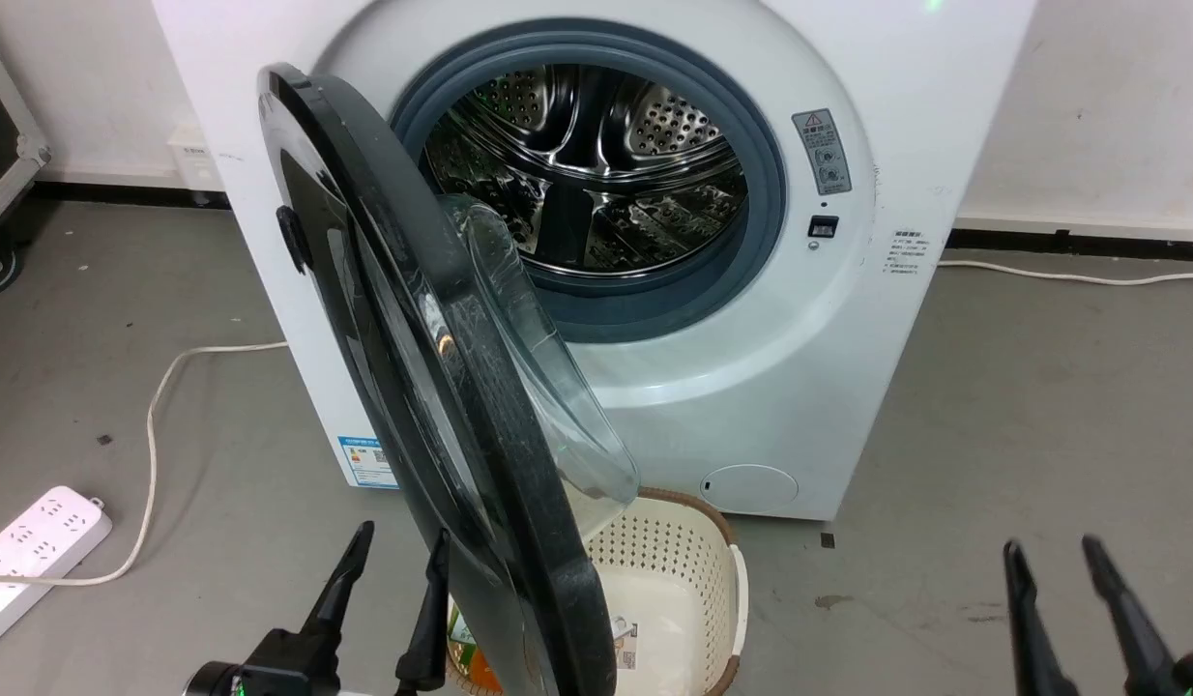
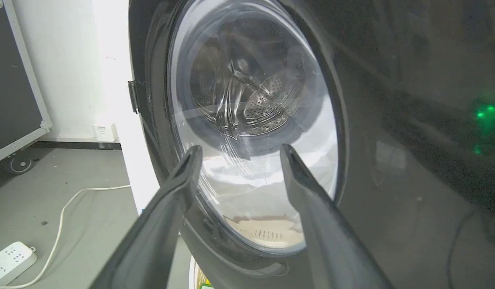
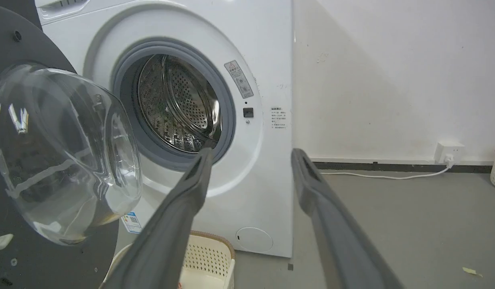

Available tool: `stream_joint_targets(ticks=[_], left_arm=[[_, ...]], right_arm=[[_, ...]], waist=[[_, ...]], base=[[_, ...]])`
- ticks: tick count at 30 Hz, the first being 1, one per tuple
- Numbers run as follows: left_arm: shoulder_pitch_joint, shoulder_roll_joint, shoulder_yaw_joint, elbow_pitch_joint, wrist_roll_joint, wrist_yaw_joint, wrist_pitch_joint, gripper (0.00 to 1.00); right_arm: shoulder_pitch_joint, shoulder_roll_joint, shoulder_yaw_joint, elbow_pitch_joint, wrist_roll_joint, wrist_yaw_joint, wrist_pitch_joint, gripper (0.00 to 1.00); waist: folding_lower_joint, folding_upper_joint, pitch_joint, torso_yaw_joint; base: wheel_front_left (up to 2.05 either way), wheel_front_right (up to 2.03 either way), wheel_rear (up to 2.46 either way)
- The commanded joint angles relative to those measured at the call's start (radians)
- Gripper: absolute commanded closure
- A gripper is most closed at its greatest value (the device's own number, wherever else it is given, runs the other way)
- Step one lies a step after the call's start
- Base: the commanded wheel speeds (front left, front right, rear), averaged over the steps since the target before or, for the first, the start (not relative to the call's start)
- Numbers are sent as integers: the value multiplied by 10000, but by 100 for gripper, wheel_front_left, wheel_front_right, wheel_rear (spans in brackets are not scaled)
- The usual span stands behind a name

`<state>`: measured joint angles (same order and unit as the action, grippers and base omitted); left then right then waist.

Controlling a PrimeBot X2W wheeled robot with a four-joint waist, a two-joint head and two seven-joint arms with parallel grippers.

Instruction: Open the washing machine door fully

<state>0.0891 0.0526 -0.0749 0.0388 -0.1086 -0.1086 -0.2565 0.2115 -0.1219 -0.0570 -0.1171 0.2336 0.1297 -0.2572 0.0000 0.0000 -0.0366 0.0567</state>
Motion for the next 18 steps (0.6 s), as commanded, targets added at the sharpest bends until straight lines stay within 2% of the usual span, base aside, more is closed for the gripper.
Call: stream_joint_targets(ticks=[1,9,10,11,14,18], left_arm=[[170,11,40,-14,14,-42,-53,0],[211,-9,83,-170,-12,-72,-53,0],[198,-12,88,-263,0,-52,-53,27],[190,-14,104,-380,3,-17,-53,100],[140,-18,243,-804,-83,119,-53,100],[-146,-21,519,-1815,-577,519,-53,100]], right_arm=[[167,63,-13,-73,-52,10,-42,0],[341,310,109,158,140,10,-44,0],[333,312,117,179,145,10,-44,0],[320,311,121,200,154,10,-44,0],[243,288,116,234,212,10,-44,0],[152,272,140,180,256,10,-44,0]], waist=[[0,0,-2,-1],[0,0,-17,22],[0,0,-20,36],[0,0,-23,53],[0,0,-29,102],[0,0,-24,177]], base=[[0,0,0],[0,0,0],[0,0,0],[0,0,0],[0,0,0],[0,0,0]])
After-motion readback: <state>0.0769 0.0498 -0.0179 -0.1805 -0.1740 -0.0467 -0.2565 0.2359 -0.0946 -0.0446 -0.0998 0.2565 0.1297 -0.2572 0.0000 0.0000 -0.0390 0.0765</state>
